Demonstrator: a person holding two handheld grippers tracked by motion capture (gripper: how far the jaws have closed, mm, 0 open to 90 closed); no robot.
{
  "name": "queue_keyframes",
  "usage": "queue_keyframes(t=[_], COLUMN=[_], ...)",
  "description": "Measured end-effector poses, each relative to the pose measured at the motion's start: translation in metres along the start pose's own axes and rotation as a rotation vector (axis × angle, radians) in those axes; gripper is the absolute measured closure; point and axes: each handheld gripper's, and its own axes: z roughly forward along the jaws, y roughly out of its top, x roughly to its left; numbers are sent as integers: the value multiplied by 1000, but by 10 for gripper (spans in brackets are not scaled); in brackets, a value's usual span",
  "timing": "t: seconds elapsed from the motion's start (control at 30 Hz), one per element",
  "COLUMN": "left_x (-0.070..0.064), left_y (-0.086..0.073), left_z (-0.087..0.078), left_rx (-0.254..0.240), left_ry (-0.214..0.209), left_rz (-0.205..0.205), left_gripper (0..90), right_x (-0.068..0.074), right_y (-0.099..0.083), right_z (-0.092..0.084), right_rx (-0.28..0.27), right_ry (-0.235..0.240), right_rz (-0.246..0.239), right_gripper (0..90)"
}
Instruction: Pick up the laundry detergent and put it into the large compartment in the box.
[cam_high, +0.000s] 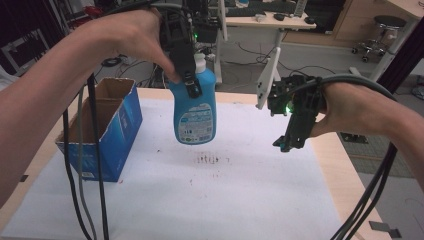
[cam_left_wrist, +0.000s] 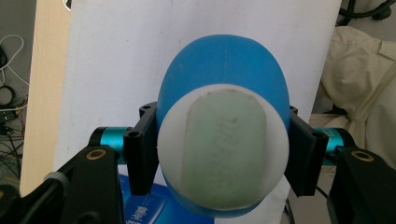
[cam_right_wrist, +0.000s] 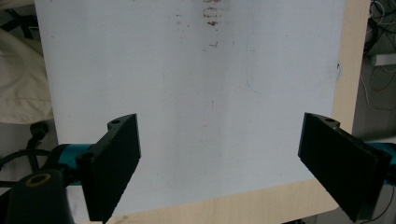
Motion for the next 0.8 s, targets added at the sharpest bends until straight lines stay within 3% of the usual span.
queue_keyframes(t=[0.27, 0.63, 0.8], left_x=[7, 18, 22], left_y=[-19, -59, -78], left_z=[-18, -31, -39], left_rx=[9, 48, 53], left_ry=[40, 73, 84], left_rz=[-54, -165, -193], left_gripper=[386, 385, 386], right_x=[-1, -1, -1], right_y=[0, 5, 6], right_z=[0, 2, 3], right_rx=[-1, -1, -1], right_ry=[2, 1, 0], right_rz=[2, -11, -14], right_gripper=[123, 123, 123])
